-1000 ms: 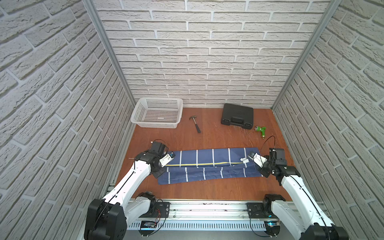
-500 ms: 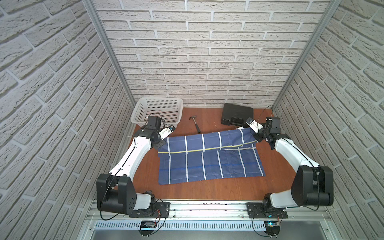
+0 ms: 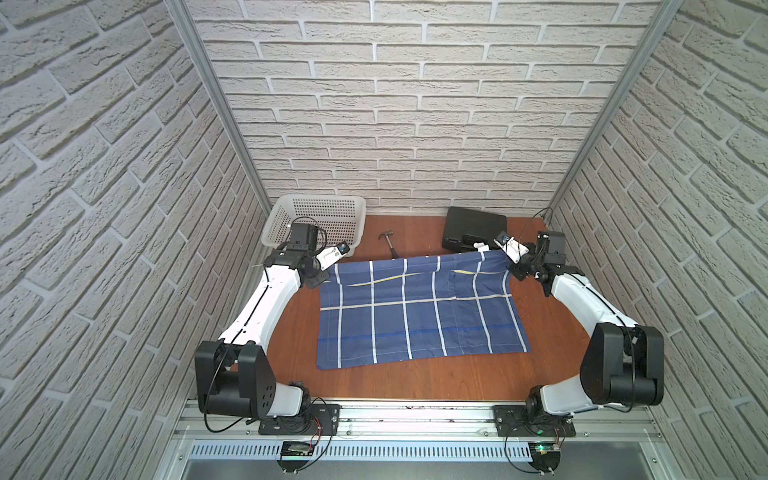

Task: Roll up the pillowcase
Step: Fold the pillowcase at the center of the board.

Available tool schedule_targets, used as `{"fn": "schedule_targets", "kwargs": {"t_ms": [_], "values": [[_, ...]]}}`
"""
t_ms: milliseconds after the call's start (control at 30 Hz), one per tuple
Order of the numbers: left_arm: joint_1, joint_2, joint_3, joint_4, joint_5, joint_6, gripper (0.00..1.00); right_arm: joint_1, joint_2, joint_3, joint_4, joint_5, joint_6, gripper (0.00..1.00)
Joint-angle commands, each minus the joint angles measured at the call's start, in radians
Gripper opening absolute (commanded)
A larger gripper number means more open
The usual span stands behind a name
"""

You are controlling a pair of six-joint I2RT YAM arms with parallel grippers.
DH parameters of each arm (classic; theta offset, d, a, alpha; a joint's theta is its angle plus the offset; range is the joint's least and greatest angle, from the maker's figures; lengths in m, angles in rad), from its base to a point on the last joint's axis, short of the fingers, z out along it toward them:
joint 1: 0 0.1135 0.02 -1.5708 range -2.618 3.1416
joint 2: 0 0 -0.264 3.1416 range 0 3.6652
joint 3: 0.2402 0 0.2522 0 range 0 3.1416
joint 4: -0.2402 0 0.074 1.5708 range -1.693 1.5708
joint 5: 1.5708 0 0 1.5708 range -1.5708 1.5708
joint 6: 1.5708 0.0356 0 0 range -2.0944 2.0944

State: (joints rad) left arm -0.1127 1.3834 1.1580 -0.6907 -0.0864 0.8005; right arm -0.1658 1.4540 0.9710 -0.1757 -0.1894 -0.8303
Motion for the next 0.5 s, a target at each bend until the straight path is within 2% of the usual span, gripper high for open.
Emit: {"fn": "schedule_targets", "kwargs": {"t_ms": [0,167,467], "values": [[-0.009,-0.072,-0.071,-0.103,0.023,0.012,0.0,-0.029,-0.102,-0.092,-0.02,-0.009,-0.052,0.02],[-0.024,-0.15,-0.196,-0.167,0.011,0.002,0.0,-0.03,-0.204,-0.232,-0.067,0.031,-0.11,0.02],[-0.111,-0.169,-0.342,-0.205,-0.03,-0.004,0.0,-0.022,-0.419,-0.476,-0.131,0.131,-0.21,0.03]]}}
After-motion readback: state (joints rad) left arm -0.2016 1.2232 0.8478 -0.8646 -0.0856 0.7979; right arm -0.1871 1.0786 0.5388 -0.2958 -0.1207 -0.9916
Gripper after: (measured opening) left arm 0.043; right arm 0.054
